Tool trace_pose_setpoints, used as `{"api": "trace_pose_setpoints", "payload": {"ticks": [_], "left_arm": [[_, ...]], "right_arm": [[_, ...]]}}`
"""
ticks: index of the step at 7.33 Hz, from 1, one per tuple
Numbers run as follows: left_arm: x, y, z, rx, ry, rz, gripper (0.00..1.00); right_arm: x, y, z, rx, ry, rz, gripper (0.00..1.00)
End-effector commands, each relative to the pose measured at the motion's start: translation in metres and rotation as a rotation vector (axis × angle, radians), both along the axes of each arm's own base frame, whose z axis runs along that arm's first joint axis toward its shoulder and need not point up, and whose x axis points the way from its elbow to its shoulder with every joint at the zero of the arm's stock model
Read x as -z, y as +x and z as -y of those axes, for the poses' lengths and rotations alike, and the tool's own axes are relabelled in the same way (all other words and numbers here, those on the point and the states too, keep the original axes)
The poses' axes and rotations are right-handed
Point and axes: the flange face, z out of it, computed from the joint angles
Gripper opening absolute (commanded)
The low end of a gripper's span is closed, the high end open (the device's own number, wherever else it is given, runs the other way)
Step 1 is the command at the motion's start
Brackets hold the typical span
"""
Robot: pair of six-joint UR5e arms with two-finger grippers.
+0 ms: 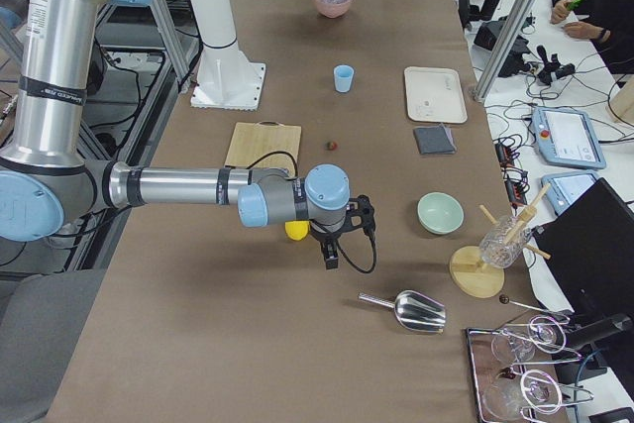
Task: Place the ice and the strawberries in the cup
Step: 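Lower the left gripper into the ice and grasp a third cube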
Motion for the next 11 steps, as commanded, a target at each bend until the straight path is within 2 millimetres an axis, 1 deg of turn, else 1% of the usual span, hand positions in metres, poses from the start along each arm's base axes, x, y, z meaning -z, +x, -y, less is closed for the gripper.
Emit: {"api": "trace_pose_setpoints", "payload": {"ticks": [1, 2, 3, 4, 5, 6, 7, 8, 9, 11], "left_arm": [[-0.008, 0.004, -0.028, 0.029, -0.039, 0.035, 0.95], [-0.010, -0.004, -0.039, 0.036, -0.050, 0.045, 0.95], [-0.015, -0.007, -0.042, 0.042, -0.057, 0.053, 0.94], [-0.016, -0.004, -0.041, 0.045, -0.065, 0.053, 0.94], [-0.021, 0.004, -0.036, 0.038, -0.069, 0.056, 0.92], [-0.025, 0.007, -0.033, 0.038, -0.072, 0.061, 0.90], [-0.028, 0.009, -0.030, 0.042, -0.070, 0.068, 0.88], [-0.028, 0.011, -0.031, 0.038, -0.068, 0.070, 0.80], [-0.031, 0.015, -0.033, 0.029, -0.072, 0.074, 0.74], [-0.031, 0.018, -0.035, 0.019, -0.071, 0.072, 0.71]], "right_arm": [[0.002, 0.000, -0.001, -0.010, -0.009, 0.001, 1.00], [0.009, 0.000, -0.002, -0.031, -0.020, 0.002, 1.00], [0.011, 0.001, -0.003, -0.033, -0.017, 0.000, 1.00], [0.011, 0.001, -0.003, -0.034, -0.019, 0.000, 1.00], [0.011, 0.001, -0.003, -0.035, -0.019, 0.001, 1.00], [0.011, 0.001, -0.004, -0.034, -0.020, 0.001, 1.00], [0.011, 0.001, -0.004, -0.036, -0.020, 0.000, 1.00], [0.011, 0.001, -0.004, -0.036, -0.020, 0.000, 1.00], [0.011, 0.001, -0.003, -0.036, -0.019, 0.000, 1.00], [0.011, 0.001, -0.003, -0.035, -0.020, 0.001, 1.00]]}}
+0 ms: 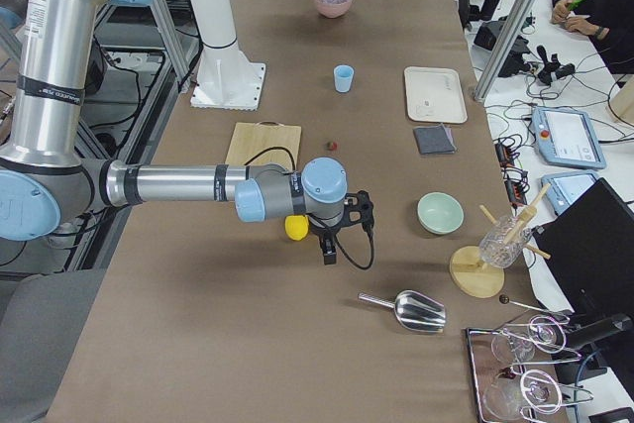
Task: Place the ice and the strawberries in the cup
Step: 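Lower the left gripper into the ice and grasp a third cube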
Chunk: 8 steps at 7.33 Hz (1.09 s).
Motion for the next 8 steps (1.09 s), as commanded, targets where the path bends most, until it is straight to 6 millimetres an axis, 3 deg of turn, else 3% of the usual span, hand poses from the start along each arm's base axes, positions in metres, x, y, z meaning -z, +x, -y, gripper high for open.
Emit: {"api": "trace_pose_setpoints", "payload": {"ticks": [1, 8], "left_arm": [[-0.0015, 0.0057, -0.0027, -0.014, 0.000, 0.001, 0.71], [-0.0111, 0.0117, -0.0055, -0.032, -0.001, 0.005, 0.60]], "right_arm": [[0.0002, -0.0006, 0.0001, 0.001, -0.001, 0.001, 1.00], [-0.0016, 0.0001, -0.0001, -0.009, -0.015, 0.000, 1.00]]}}
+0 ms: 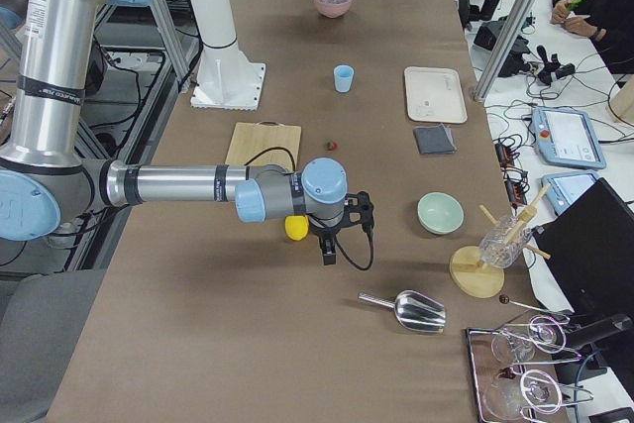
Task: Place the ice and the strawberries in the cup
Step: 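Lower the left gripper into the ice and grasp a third cube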
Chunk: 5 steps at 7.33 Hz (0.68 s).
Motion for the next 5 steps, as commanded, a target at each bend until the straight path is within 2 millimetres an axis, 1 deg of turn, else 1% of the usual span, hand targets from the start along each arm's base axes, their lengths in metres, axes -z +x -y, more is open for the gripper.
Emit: {"api": "trace_pose_setpoints", "payload": {"ticks": [1, 2, 3, 4, 5], "left_arm": [[-0.0034, 0.0004, -0.0001, -0.002, -0.003, 0.004, 0.54], [-0.0052, 0.0008, 0.0004, -0.003, -0.004, 0.006, 0.54], [-0.0044, 0.0008, 0.0004, -0.003, -0.003, 0.005, 0.50], [-0.0044, 0.0008, 0.0004, -0.003, -0.003, 0.005, 0.35], [-0.0019, 0.0009, 0.0003, -0.006, 0.001, 0.002, 0.04]], "right_arm": [[-0.0002, 0.0001, -0.0007, -0.001, -0.002, 0.001, 1.00], [-0.0001, 0.0001, -0.0007, -0.001, -0.002, 0.003, 1.00], [-0.0001, 0.0001, -0.0007, -0.001, -0.002, 0.003, 1.00], [-0.0001, 0.0001, -0.0007, -0.001, -0.002, 0.003, 1.00], [-0.0001, 0.0001, -0.0007, -0.001, -0.002, 0.003, 1.00]]}}
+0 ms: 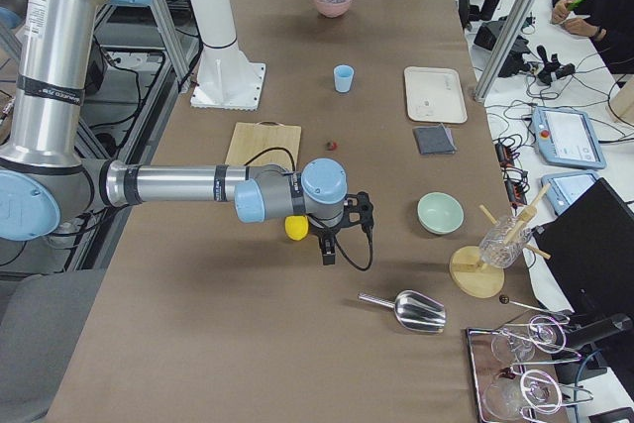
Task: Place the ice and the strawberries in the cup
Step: 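Lower the left gripper into the ice and grasp a third cube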
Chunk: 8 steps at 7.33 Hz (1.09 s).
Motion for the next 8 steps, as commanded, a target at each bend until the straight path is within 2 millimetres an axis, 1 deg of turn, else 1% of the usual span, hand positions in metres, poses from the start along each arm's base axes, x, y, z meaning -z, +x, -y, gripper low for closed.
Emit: {"api": "trace_pose_setpoints", "payload": {"ticks": [1, 2, 3, 4, 5, 6, 7, 8], "left_arm": [[0.004, -0.002, 0.001, -0.006, 0.004, -0.010, 0.00], [0.018, -0.006, -0.003, -0.016, 0.011, -0.028, 0.00], [0.030, -0.014, -0.003, -0.046, 0.027, -0.061, 0.00], [0.036, -0.030, 0.003, -0.042, 0.046, -0.076, 0.00], [0.054, -0.029, 0.005, -0.051, 0.058, -0.099, 0.00], [0.083, -0.025, 0.005, -0.059, 0.038, -0.091, 0.00], [0.128, -0.002, 0.031, -0.067, 0.069, -0.113, 0.00], [0.166, 0.030, 0.046, -0.103, 0.085, -0.128, 0.00]], "right_arm": [[0.000, 0.000, 0.000, 0.000, 0.000, 0.002, 1.00], [-0.001, -0.001, 0.000, 0.002, -0.002, 0.001, 1.00], [-0.001, 0.000, 0.000, 0.000, -0.002, 0.001, 1.00], [-0.001, -0.001, -0.001, 0.002, -0.003, 0.003, 1.00], [-0.003, -0.001, -0.004, 0.003, -0.010, 0.007, 1.00], [-0.003, -0.001, -0.005, 0.004, -0.009, 0.009, 1.00], [-0.003, -0.001, -0.005, 0.004, -0.011, 0.009, 1.00], [-0.004, -0.001, -0.005, 0.005, -0.011, 0.009, 1.00]]}}
